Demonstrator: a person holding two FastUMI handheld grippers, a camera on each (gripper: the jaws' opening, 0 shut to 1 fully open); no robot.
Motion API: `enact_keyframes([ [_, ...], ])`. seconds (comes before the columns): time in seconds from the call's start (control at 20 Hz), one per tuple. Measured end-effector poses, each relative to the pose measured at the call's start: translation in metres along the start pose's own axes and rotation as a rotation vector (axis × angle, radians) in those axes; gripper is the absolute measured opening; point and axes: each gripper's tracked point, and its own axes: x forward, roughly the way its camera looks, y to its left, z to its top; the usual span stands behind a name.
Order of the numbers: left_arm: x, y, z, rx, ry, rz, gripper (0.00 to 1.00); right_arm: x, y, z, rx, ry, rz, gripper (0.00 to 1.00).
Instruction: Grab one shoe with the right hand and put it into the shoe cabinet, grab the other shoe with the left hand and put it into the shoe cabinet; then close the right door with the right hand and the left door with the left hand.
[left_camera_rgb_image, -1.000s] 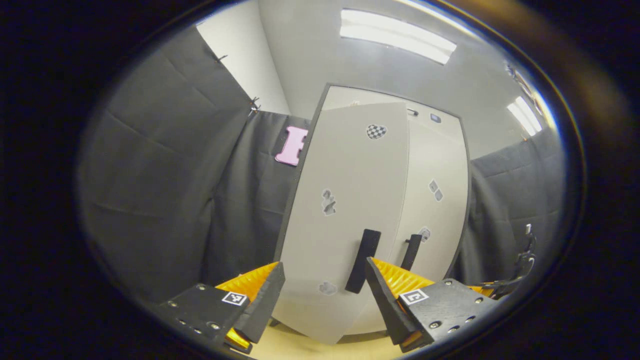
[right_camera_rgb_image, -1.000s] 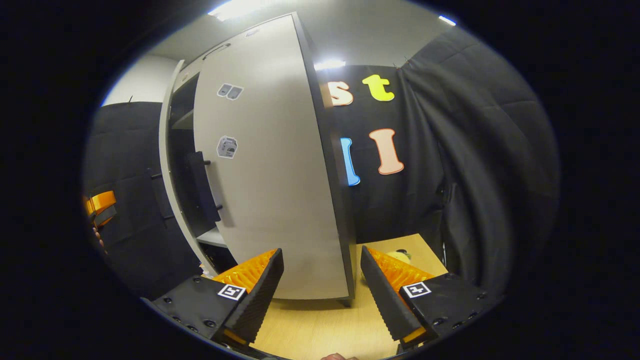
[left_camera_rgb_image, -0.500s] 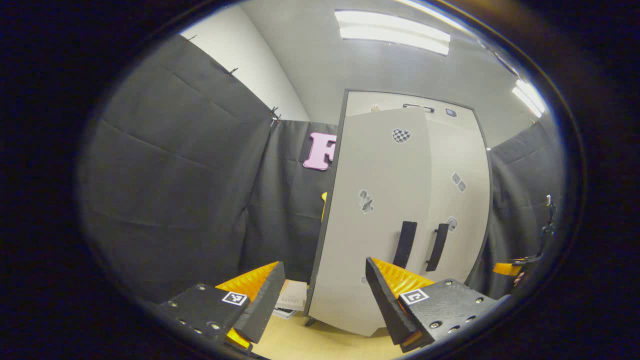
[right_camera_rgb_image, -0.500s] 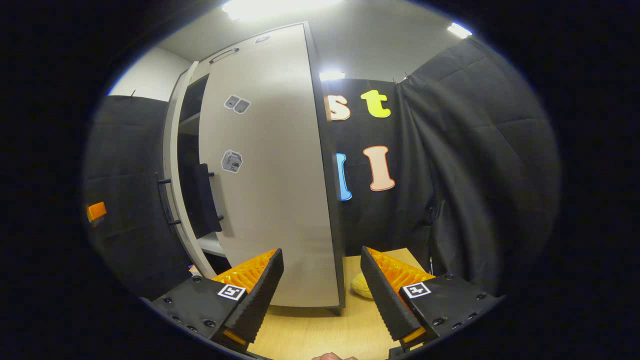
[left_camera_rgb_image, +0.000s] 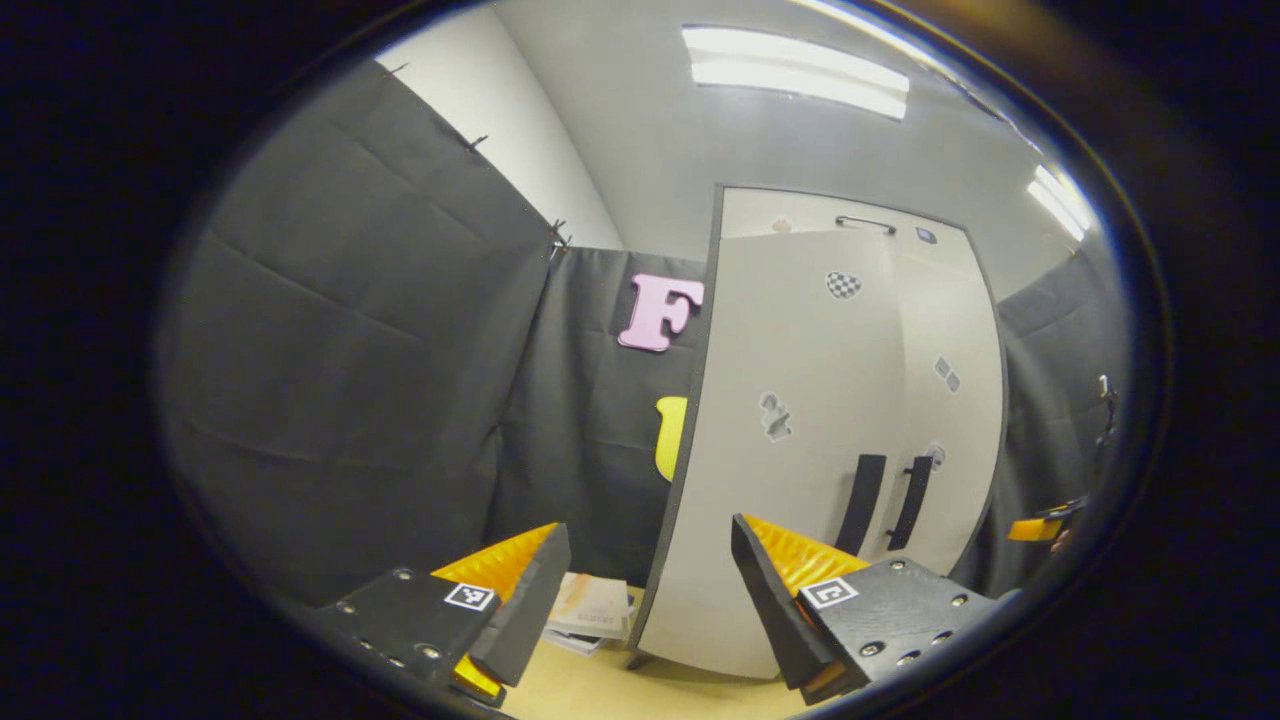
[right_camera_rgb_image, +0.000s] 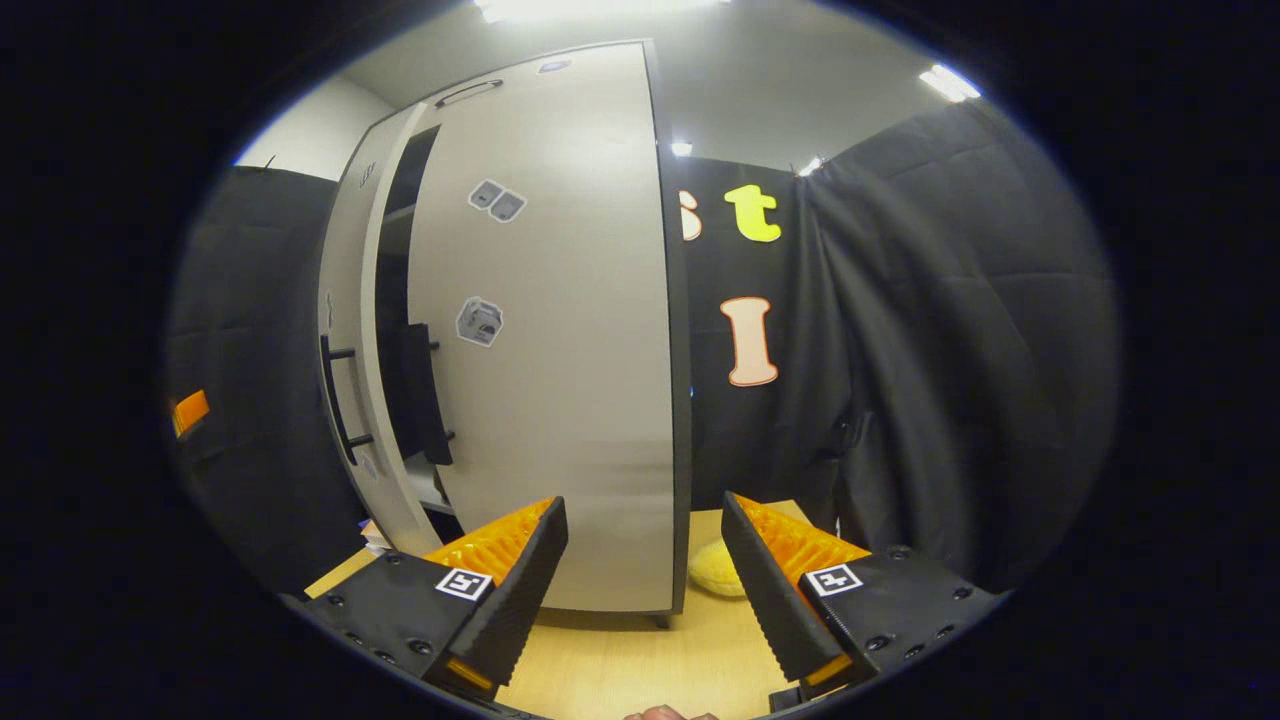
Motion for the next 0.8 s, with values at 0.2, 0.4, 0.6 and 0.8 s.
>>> enact_keyframes([
  [0.2, 0.000, 0.027, 0.001, -0.071, -0.015, -0.011, 0.94, -0.016, 0.006, 0.010, 0.049, -0.033, -0.034, 0.98],
  [0.4, -0.006, 0.042, 0.003, -0.084, -0.040, -0.013, 0.94, -0.032, -0.002, 0.003, 0.063, -0.063, -0.069, 0.98],
  [0.6, -0.012, 0.036, 0.001, -0.060, -0.035, -0.064, 0.94, -0.046, -0.009, -0.009, 0.045, -0.062, -0.103, 0.98],
  [0.8, -0.010, 0.029, -0.008, 0.017, 0.001, -0.099, 0.93, -0.064, -0.018, -0.008, 0.015, -0.081, -0.154, 0.98],
])
